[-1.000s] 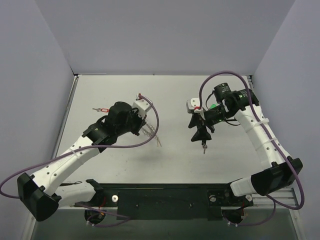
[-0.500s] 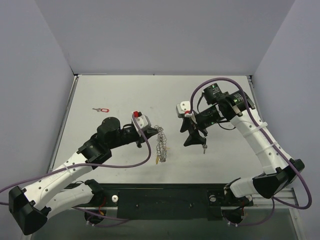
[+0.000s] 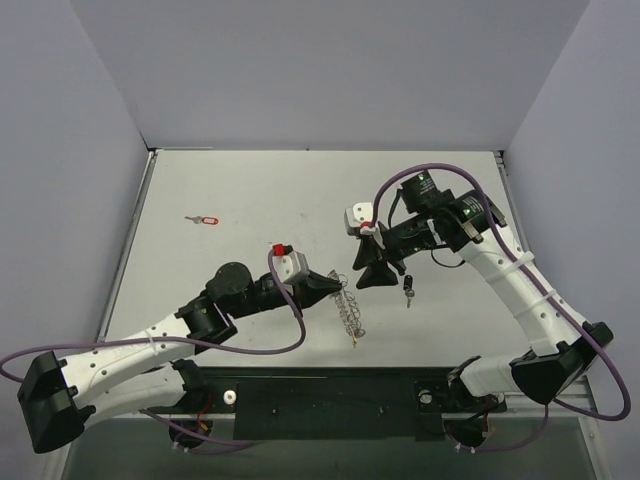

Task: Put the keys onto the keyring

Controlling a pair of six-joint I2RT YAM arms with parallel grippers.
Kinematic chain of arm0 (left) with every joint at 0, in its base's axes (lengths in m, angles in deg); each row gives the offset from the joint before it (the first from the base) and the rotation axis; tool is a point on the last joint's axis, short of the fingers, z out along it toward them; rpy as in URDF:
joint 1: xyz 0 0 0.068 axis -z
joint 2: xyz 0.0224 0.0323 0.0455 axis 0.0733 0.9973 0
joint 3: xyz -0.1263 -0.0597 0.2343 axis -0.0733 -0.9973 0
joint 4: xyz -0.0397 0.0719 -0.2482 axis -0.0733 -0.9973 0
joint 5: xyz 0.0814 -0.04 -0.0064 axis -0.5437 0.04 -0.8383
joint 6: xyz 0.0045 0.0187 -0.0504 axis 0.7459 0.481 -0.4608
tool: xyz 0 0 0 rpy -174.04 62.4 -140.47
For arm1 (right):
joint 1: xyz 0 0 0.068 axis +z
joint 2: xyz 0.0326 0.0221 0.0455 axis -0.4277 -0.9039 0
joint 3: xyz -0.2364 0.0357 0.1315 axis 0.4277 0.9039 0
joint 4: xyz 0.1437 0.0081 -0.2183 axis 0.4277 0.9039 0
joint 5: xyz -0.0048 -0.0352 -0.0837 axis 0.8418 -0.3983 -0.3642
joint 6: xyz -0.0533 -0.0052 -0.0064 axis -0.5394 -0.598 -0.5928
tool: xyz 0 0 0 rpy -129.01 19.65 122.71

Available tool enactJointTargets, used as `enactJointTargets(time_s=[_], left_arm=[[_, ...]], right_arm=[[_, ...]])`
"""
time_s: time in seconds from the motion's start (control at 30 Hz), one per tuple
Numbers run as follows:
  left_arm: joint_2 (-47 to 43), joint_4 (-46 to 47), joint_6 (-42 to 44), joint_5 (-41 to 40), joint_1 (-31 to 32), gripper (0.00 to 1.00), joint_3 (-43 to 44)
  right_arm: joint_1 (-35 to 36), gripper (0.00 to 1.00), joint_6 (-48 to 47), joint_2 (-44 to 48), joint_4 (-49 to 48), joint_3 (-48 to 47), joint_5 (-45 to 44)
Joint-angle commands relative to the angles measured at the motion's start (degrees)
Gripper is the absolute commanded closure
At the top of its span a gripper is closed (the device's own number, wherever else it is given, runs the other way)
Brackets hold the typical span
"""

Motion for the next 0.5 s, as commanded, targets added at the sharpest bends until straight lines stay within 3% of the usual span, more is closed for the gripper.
enactJointTargets(time_s=[0.0,0.17,0.47], left_arm=[[0.0,13.0,-3.7,-4.1,2.5,1.00,-1.7],[0.0,15.4,-4.2,-6.7,3.9,1.00,-3.2],[0.1,17.4,-5.1,-7.7,4.7,1.00,-4.2]], right_arm=[[0.5,0.62,0.9,-1.1,-1.2,1.3,0.2],[1.2,0.72,1.4,0.6,-2.5,4.5,2.9],[2.1,0.81,1.6,1.0,-2.9,5.9,5.3]])
